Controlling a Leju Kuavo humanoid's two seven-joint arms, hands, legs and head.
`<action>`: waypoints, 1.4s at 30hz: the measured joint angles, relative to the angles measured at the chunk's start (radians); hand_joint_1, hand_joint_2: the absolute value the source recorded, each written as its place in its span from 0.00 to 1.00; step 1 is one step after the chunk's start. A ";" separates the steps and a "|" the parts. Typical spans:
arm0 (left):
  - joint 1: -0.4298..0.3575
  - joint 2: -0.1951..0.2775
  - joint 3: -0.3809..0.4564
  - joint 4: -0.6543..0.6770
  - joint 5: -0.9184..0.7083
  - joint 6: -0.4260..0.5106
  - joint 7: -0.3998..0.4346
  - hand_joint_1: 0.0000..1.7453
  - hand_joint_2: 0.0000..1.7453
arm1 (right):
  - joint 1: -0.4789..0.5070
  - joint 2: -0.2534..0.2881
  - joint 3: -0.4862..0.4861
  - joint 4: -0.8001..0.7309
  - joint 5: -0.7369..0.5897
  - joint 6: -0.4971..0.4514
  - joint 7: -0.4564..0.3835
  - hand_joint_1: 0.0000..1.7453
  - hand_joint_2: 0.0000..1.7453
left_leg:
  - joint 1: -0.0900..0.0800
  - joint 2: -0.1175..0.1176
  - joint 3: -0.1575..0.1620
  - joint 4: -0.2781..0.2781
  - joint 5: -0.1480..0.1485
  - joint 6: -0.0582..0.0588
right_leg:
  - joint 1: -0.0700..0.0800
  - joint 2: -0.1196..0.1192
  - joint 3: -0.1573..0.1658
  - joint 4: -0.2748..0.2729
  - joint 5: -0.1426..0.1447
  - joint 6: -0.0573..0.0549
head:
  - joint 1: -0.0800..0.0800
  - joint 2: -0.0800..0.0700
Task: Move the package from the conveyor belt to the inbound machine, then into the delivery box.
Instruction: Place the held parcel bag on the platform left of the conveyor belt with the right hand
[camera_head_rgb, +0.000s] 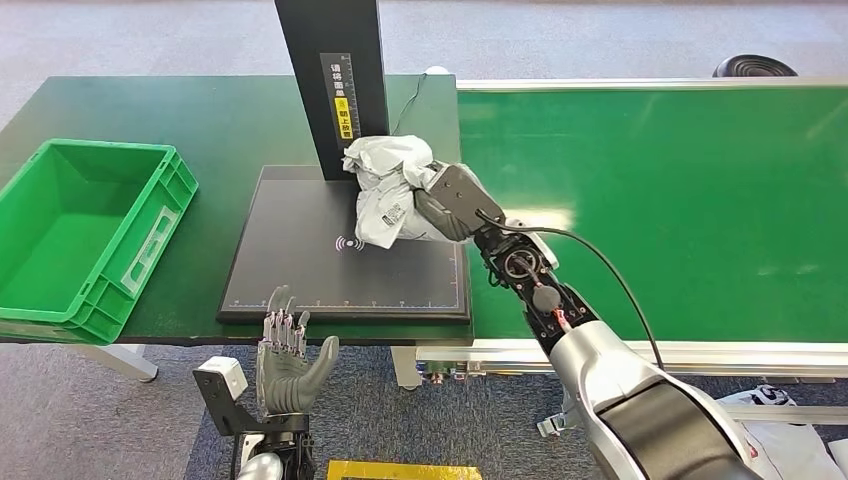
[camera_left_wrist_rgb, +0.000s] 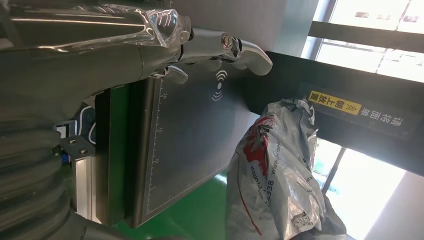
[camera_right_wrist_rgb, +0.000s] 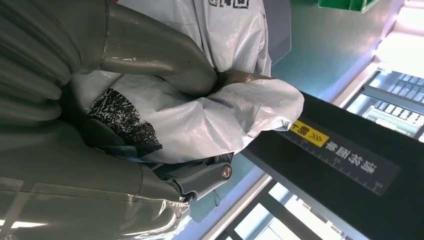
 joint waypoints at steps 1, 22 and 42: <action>0.000 0.000 0.000 0.000 0.000 0.000 0.000 0.00 1.00 | -0.003 0.008 0.003 0.005 0.006 -0.001 0.009 1.00 1.00 | 0.000 0.000 0.000 0.000 0.000 0.000 | 0.000 0.000 0.000 0.000 0.000 0.000 | 0.000 0.000; -0.042 -0.013 0.006 0.043 -0.014 0.001 0.018 0.00 1.00 | -0.074 0.162 0.020 0.110 0.026 -0.054 0.171 1.00 1.00 | 0.000 0.000 0.000 0.000 0.000 0.000 | 0.000 0.000 -0.001 0.000 0.000 0.000 | 0.000 0.000; -0.080 -0.021 0.008 0.084 -0.014 -0.010 0.019 0.00 1.00 | -0.076 0.196 0.020 0.139 0.028 -0.072 0.191 0.00 1.00 | 0.000 0.000 0.000 0.000 0.000 0.000 | 0.000 0.000 -0.001 0.000 0.000 0.000 | 0.000 0.000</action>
